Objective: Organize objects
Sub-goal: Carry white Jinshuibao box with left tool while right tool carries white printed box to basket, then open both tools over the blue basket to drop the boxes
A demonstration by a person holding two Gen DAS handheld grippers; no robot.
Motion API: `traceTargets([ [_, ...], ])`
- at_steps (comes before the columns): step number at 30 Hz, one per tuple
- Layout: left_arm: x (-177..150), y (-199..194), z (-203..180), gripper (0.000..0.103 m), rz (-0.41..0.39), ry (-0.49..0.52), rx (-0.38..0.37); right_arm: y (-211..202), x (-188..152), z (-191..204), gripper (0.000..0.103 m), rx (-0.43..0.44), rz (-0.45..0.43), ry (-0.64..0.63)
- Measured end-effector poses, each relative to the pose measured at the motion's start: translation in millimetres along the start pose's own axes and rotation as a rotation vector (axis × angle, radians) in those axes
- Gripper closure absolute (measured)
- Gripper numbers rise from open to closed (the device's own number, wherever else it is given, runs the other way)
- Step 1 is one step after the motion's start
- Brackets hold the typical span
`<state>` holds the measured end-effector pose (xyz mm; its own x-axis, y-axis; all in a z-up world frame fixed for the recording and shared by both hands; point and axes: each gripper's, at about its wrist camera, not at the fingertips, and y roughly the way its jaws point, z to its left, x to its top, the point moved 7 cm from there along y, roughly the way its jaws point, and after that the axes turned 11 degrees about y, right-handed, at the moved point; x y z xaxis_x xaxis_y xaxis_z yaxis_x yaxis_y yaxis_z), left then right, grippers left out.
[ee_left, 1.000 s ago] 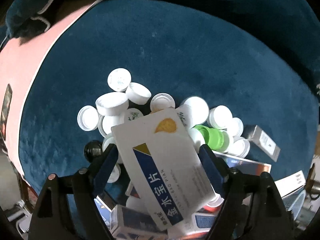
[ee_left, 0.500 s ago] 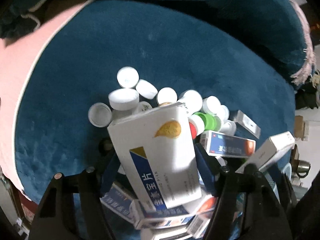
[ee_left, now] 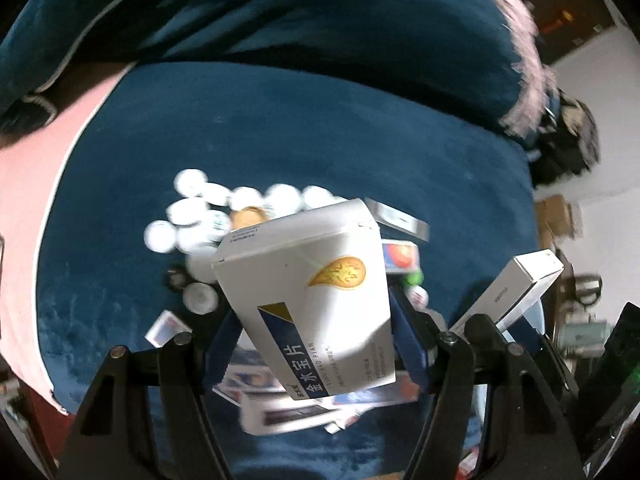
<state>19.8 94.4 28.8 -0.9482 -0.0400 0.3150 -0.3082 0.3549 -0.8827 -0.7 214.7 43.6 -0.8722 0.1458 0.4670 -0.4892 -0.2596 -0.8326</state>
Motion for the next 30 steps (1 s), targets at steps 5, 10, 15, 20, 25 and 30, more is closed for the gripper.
traceTargets([
  [5, -3, 26, -69, 0.031, 0.049, 0.153, -0.060, -46, -18, -51, 0.028, -0.064, -0.067, 0.141],
  [10, -32, 38, -156, 0.031, 0.054, 0.381, -0.135, -82, -41, -131, 0.028, -0.174, -0.088, 0.348],
  [15, -62, 63, -249, 0.031, 0.111, 0.588, -0.195, -102, -57, -214, 0.028, -0.231, -0.085, 0.560],
  [20, -78, 88, -313, 0.031, 0.165, 0.719, -0.206, -100, -58, -247, 0.028, -0.234, -0.082, 0.603],
  [25, -71, 121, -306, 0.031, 0.235, 0.707, -0.183, -101, -77, -252, 0.028, -0.248, -0.067, 0.652],
  [30, -72, 128, -300, 0.014, 0.229, 0.636, -0.240, -91, -81, -272, 0.025, -0.264, -0.029, 0.656],
])
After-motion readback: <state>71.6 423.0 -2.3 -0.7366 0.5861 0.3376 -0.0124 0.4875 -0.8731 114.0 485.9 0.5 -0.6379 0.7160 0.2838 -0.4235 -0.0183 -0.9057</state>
